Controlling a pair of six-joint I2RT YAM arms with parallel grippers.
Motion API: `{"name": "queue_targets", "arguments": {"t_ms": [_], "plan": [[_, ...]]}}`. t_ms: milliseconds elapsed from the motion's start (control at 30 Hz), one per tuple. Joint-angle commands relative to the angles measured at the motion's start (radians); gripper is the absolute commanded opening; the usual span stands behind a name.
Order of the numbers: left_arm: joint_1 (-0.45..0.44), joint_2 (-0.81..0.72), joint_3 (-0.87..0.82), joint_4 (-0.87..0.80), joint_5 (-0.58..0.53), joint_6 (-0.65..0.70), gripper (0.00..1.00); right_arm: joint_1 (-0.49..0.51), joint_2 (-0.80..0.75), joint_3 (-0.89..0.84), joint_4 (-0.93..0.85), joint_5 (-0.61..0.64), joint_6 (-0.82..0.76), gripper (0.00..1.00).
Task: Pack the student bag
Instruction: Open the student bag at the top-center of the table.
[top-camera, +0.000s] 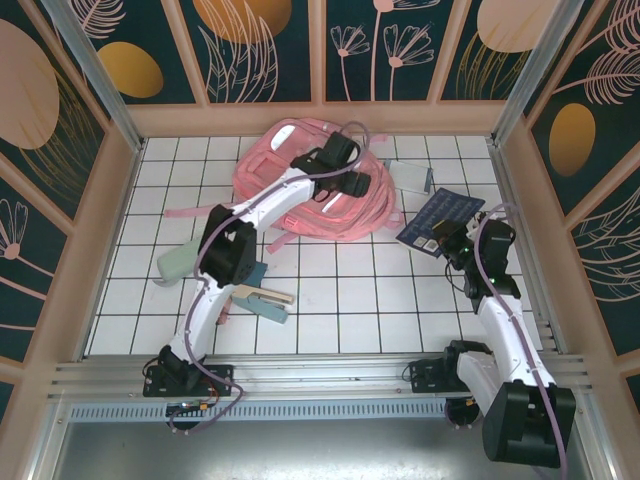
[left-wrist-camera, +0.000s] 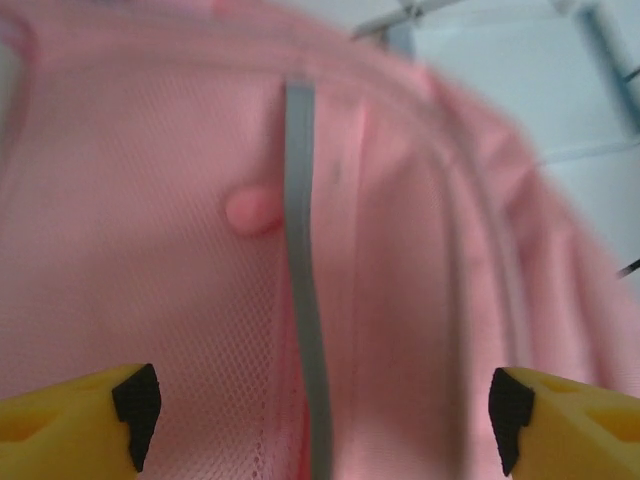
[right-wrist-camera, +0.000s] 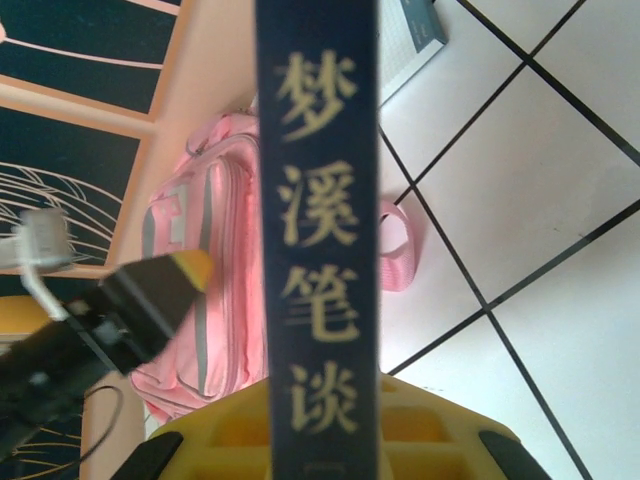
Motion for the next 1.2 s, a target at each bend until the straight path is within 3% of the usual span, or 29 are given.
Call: {"name": "queue_targets", "arguments": {"t_ms": [0,300,633,700,833,1033,1067,1167], "plan": [[-0.005,0.007,0.043,-0.017,0.019,0.042,0.87,-0.015,0.008,-0.006,0.016,0.007,-0.033,0.00],[-0.011,0.043,-0.012,-0.001,0.025,0.060,0.86,-0.056,0.058,-0.048,0.078,-0.052,0.006,0.00],[-0.067,0.039,-0.068,0.004,-0.149,0.131,0.86,-0.069,0.099,-0.083,0.130,-0.086,0.024,0.00],[-0.072,0.044,-0.064,0.002,-0.184,0.139,0.78,-0.071,0.100,-0.085,0.131,-0.085,0.025,0.00],[-0.070,0.048,-0.047,-0.013,-0.221,0.142,0.42,-0.071,0.095,-0.086,0.130,-0.093,0.024,0.00],[-0.059,0.022,-0.028,-0.040,-0.146,0.140,0.04,-0.071,0.074,-0.082,0.131,-0.112,0.021,0.00],[-0.053,0.010,-0.029,-0.042,-0.127,0.132,0.00,-0.071,0.070,-0.080,0.133,-0.114,0.020,0.00],[-0.027,-0.040,-0.036,-0.039,-0.065,0.105,0.00,-0.072,0.061,-0.074,0.135,-0.127,0.020,0.00]]}}
